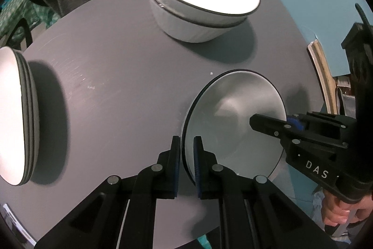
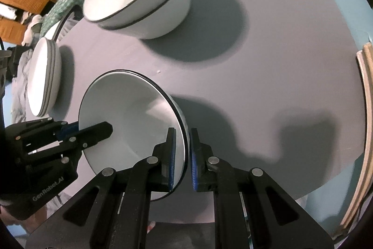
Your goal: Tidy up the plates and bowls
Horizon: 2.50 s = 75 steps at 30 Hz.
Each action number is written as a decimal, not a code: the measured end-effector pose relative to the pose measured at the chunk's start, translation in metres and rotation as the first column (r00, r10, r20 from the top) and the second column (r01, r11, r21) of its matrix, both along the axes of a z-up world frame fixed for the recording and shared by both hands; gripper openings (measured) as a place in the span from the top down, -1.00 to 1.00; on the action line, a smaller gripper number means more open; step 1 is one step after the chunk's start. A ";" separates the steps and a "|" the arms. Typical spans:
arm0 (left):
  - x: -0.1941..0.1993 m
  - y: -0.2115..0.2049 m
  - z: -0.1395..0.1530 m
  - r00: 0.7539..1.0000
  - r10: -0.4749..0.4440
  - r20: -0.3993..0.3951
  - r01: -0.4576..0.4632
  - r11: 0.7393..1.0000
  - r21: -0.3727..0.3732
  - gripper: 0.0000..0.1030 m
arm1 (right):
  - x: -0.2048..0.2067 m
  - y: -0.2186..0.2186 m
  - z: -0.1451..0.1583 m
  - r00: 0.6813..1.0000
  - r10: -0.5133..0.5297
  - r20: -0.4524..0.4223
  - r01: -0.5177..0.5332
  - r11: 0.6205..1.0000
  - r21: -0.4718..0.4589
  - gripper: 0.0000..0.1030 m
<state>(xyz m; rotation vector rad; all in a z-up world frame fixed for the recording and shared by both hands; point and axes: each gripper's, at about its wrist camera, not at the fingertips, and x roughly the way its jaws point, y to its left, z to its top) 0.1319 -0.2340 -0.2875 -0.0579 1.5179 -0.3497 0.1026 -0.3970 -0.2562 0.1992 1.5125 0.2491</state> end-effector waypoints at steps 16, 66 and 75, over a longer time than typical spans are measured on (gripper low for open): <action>0.002 0.010 -0.010 0.999 0.022 -0.029 -0.022 0.999 -0.033 0.80 | 0.014 -0.016 -0.008 0.998 -0.022 -0.058 0.022 1.000 -0.002 0.77; 0.047 0.024 0.082 0.990 0.091 0.107 -0.085 0.994 -0.061 0.80 | 0.054 0.022 0.073 0.995 0.001 0.099 0.000 1.000 -0.011 0.85; 0.092 0.014 0.097 0.983 0.102 0.155 -0.094 0.994 -0.055 0.80 | 0.089 0.023 0.085 0.991 -0.003 0.134 0.005 1.000 -0.009 0.85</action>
